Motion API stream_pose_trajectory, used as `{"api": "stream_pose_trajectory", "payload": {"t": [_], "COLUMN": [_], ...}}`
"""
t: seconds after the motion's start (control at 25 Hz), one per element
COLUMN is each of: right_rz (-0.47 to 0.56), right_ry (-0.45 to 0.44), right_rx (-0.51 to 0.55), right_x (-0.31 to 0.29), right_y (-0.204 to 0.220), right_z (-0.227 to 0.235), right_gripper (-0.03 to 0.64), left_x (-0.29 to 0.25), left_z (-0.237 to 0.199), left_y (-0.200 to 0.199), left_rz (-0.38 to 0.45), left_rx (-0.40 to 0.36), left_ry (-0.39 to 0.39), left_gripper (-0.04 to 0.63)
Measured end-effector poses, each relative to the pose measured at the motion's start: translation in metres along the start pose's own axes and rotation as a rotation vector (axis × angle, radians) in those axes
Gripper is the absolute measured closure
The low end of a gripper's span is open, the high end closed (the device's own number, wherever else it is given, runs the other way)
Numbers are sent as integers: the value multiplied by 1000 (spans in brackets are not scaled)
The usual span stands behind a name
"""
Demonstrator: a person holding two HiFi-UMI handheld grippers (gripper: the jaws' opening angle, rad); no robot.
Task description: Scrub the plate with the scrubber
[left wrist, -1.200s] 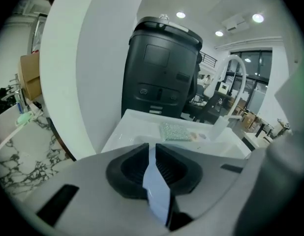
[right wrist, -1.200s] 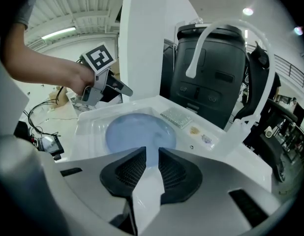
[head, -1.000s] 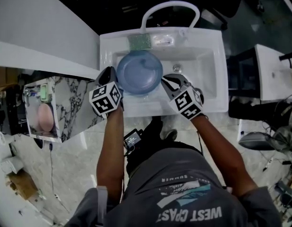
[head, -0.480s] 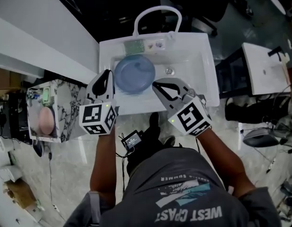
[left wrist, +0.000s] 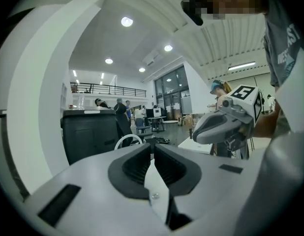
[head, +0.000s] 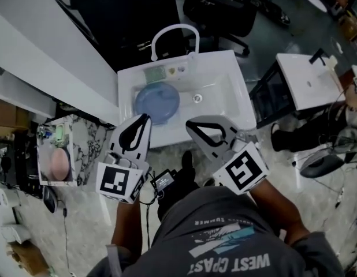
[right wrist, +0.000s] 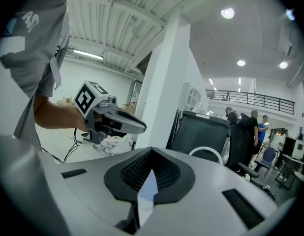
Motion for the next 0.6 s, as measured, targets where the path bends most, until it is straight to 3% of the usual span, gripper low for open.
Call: {"api": "stream_pose_trajectory", "payload": {"t": [0.32,0.6], "right_rz": [29,28], "right_ry": [66,84], "right_rx": [14,-6], "right_x": [44,65], "right_y": [-17,-18], "right_z": [-39,-68], "right_gripper": [588,588], "left_x": [43,67], "left_z": [39,62], "left_y": [-18,-23], "left_rz": [77,81], "left_rx": [9,8], "left_ry": [122,164], "left_gripper": [571,571]}}
Point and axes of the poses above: the fingertips, and each gripper's own axes: x backward along the fingers, z to its right, y out of its underside, the point moved 7 cm from there along x, backward along the fingers, and after that the axes turned 14 degrees about -y, right-handed, at the moved point
